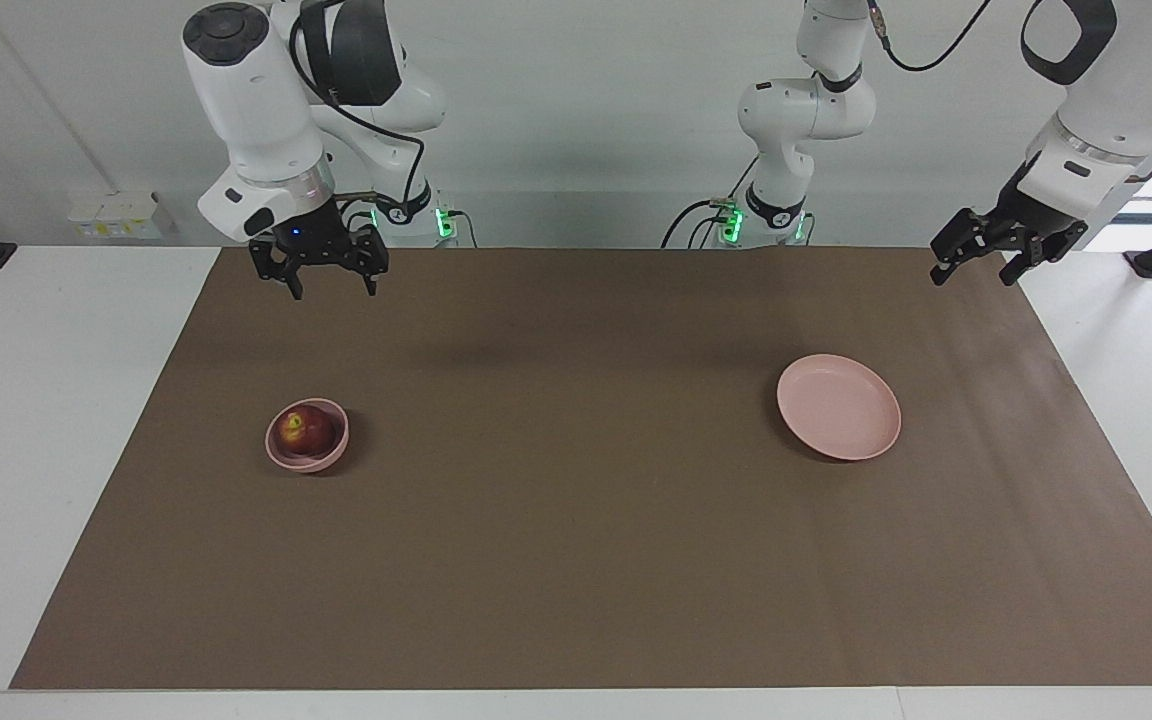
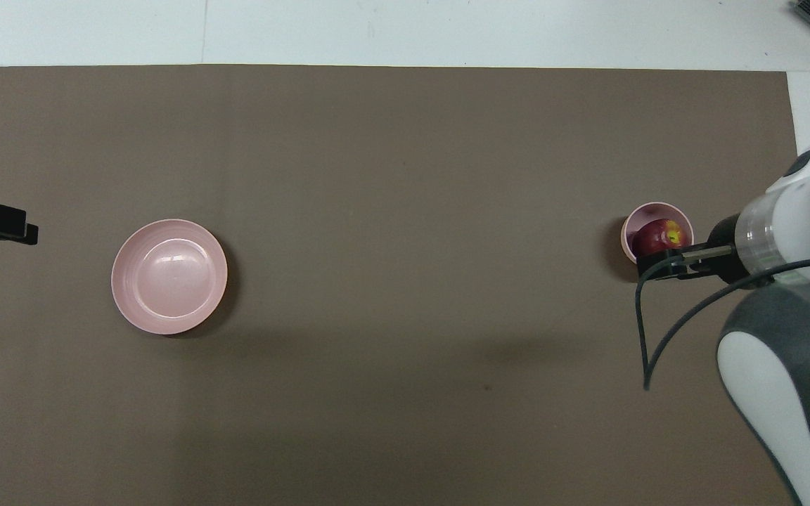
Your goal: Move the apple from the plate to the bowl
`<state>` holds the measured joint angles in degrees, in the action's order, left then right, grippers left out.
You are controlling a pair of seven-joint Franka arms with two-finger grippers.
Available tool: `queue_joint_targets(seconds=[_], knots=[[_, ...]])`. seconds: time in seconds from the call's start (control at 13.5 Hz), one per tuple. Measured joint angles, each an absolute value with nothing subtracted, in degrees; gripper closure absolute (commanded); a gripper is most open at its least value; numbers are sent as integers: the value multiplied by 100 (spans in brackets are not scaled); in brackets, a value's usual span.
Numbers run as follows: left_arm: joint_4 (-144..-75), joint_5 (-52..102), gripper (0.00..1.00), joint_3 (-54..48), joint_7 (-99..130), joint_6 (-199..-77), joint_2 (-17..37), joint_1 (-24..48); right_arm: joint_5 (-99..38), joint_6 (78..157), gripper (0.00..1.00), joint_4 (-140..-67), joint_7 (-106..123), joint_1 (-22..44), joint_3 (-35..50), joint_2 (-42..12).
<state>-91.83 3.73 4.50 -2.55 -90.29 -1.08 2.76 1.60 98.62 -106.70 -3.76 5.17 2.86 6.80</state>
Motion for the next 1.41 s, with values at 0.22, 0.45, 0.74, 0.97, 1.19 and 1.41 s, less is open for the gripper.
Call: queue_joint_targets(seconds=[0.22, 0.45, 0.74, 0.97, 1.19, 1.41], knots=[[-9181, 373, 0, 449, -255, -9060, -108, 276, 158, 9770, 0, -10801, -970, 877, 296, 943], [-9174, 376, 0, 434, -259, -9343, -103, 294, 158, 9775, 0, -10669, -1137, 1030, 293, 1011], [-9147, 371, 0, 445, -302, -9382, -105, 339, 34, 9398, 0, -10076, -169, 736, -139, 1016], [-9041, 268, 0, 461, -416, -9270, -127, 337, 13, 8667, 0, -9497, 377, 583, -457, 999], [-8901, 207, 0, 456, -729, -9131, -129, 338, -3, 8439, 0, -9268, 527, 559, -563, 864], [-8882, 207, 0, 452, -794, -9121, -130, 338, -5, 8432, 0, -9273, 533, 588, -547, 697]])
